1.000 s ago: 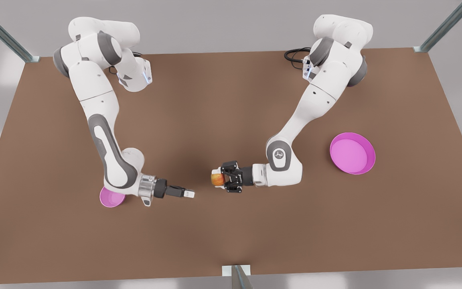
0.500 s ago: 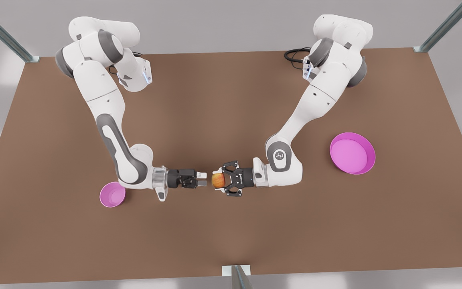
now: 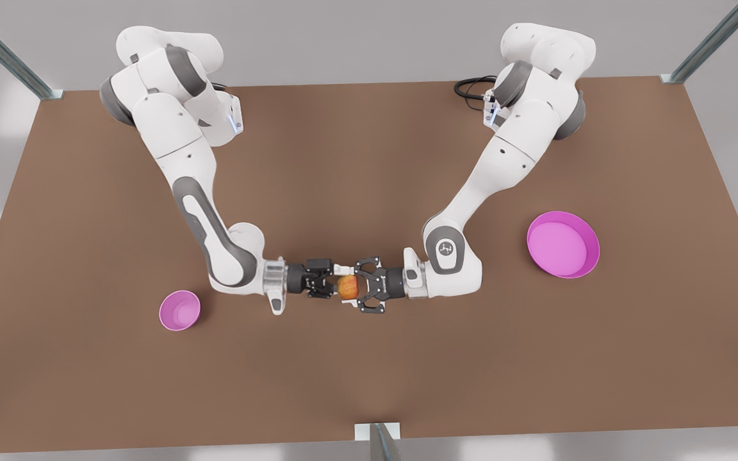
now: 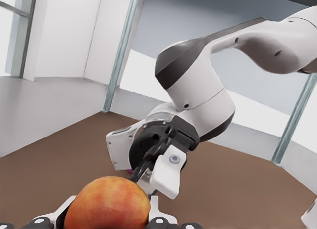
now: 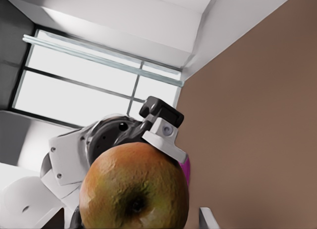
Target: Use the left arm to pick up the apple from the plate, transfer it to the gripper of the right arm, and then use the right arm to place it into the bowl
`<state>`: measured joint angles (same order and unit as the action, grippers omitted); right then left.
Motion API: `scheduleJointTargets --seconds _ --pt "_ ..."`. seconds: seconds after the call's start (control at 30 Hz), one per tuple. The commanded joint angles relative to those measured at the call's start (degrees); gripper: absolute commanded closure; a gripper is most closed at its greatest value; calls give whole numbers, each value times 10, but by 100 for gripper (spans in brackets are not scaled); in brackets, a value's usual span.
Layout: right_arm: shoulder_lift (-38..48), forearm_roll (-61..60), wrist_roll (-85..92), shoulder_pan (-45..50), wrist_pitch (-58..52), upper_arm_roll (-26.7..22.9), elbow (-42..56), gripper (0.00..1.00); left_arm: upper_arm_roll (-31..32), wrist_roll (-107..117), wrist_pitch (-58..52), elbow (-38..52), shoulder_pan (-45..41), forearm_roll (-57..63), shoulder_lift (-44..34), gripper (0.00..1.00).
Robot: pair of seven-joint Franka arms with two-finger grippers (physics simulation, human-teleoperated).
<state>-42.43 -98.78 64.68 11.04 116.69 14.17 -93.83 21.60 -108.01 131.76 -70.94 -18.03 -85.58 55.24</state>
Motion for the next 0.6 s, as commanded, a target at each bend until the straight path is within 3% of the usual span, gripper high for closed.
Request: scheduleJointTargets --seconds 0.0,0.27,0.57 --pt "1 -15 79 1 2 4 1 0 0 -82 -2 0 0 0 0 29" --pt "1 -22 79 11 25 4 2 0 1 -82 -2 1 -1 -1 1 29" --pt "1 -112 61 20 64 4 17 0 4 -83 -2 0 -6 -1 4 29"
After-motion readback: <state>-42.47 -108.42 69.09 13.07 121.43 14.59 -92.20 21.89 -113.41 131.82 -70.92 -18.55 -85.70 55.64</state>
